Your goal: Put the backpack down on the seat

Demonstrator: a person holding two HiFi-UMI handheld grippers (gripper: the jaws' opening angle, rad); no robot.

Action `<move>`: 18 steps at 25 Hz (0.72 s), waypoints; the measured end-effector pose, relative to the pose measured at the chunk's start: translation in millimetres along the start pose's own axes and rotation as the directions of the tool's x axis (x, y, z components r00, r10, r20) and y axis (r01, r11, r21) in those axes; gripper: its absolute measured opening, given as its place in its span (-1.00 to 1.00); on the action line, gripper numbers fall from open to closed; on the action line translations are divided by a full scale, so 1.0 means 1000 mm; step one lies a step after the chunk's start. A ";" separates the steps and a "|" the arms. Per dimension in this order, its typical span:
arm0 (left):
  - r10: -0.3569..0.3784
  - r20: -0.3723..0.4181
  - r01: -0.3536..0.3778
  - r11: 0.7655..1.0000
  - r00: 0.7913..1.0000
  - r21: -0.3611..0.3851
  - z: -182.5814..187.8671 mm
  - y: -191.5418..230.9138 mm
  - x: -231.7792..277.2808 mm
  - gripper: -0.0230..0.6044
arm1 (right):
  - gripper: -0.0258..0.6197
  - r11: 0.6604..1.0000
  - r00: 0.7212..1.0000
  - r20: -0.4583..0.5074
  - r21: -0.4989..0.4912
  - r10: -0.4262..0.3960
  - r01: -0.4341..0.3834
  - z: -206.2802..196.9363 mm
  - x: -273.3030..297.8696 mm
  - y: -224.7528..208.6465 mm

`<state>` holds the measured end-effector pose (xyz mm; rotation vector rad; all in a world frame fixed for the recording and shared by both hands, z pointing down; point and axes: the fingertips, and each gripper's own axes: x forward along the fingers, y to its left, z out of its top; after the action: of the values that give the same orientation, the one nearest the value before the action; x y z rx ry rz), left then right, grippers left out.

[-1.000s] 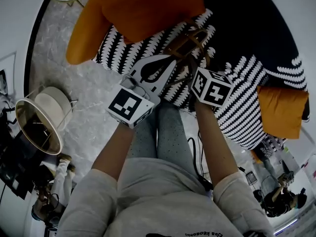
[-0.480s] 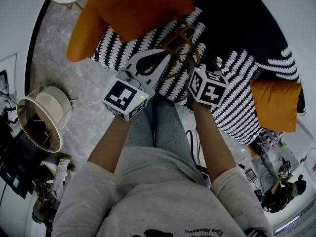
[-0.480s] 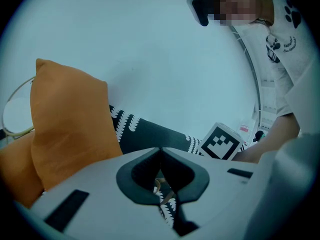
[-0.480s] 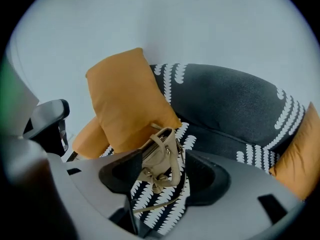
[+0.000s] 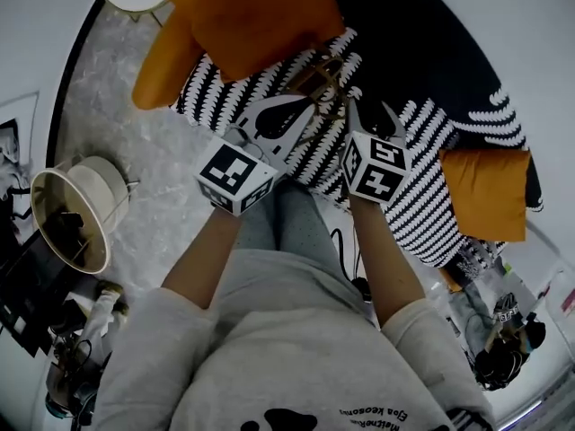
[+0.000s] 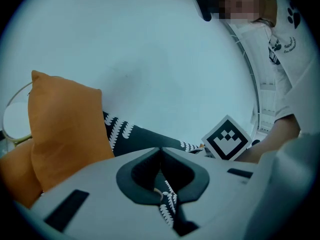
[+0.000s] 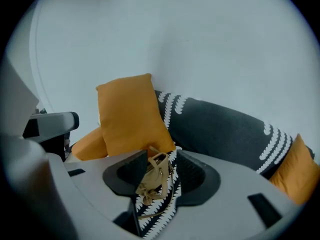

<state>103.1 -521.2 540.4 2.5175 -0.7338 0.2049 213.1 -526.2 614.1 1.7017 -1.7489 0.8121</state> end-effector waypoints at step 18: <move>0.067 0.054 -0.070 0.996 0.996 0.057 0.080 -0.070 -0.030 -0.86 | -0.81 0.972 0.947 0.220 -0.075 0.235 -0.224 0.081 -0.142 0.023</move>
<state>115.8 -497.0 433.2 2.5637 -0.8467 0.1880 196.7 -493.8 452.9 1.6311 -2.1369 0.6851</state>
